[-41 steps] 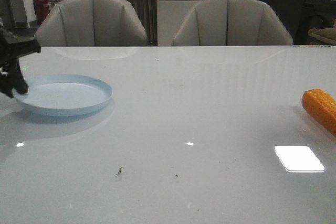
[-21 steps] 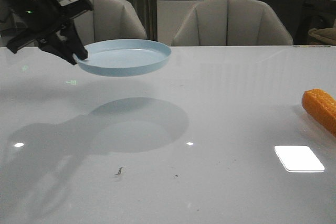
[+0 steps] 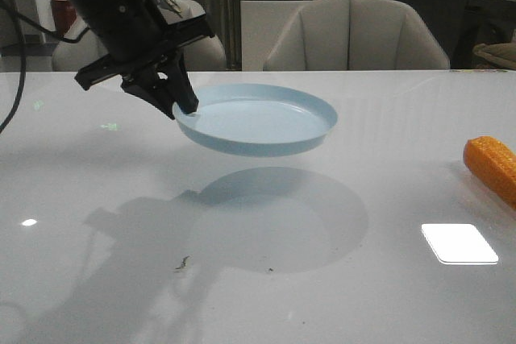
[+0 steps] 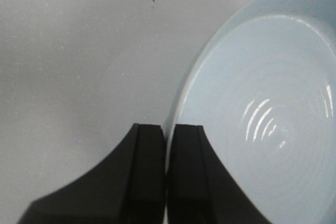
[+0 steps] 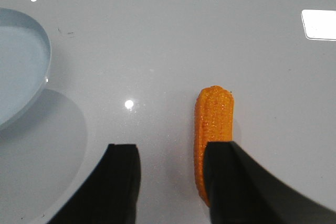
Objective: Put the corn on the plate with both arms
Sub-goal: 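Lift the plate with the left gripper and carry it toward the table center, then set the plate down at the table center and release with the left gripper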
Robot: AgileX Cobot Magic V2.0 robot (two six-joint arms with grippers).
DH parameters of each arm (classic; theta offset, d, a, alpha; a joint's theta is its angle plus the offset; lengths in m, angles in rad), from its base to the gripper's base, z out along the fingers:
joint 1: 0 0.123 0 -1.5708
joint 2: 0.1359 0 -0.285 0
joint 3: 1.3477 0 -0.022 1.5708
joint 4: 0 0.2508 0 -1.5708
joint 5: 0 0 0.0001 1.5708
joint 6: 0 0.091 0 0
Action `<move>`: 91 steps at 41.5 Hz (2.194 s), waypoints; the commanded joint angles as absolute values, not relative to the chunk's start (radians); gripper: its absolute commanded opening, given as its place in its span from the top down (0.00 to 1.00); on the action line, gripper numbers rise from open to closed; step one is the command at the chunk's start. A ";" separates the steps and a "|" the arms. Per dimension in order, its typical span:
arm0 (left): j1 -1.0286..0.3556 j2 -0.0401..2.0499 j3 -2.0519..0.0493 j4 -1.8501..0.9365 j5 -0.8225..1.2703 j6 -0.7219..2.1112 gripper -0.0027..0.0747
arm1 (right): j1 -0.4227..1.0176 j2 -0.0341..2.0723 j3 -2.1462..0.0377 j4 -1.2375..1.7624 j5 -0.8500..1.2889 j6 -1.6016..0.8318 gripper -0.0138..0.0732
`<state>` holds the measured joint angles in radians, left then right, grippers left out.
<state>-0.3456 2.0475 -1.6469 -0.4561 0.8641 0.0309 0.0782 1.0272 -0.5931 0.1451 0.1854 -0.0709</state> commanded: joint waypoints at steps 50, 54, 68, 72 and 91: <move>-0.398 2.003 -1.661 -0.351 0.760 0.029 0.42 | 0.078 1.019 -0.630 0.149 0.101 -0.069 0.38; -0.385 1.971 -1.740 -0.288 0.757 0.029 0.42 | 0.078 1.019 -0.630 0.149 0.038 -0.069 0.38; -0.329 1.793 -1.794 -0.037 0.637 0.029 0.42 | -0.001 1.065 -0.658 0.169 0.153 -0.041 0.38; -0.286 1.734 -1.776 -0.035 0.622 0.029 0.42 | -0.091 1.125 -0.734 0.176 0.256 0.000 0.38; -0.111 1.427 -1.280 -0.037 0.409 0.029 0.43 | -0.148 1.510 -1.137 0.156 0.592 -0.111 0.38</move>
<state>-0.1241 1.5112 -1.3465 -0.0305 0.4919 0.0309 -0.1447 1.4649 -1.0600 0.1560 0.5931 -0.0911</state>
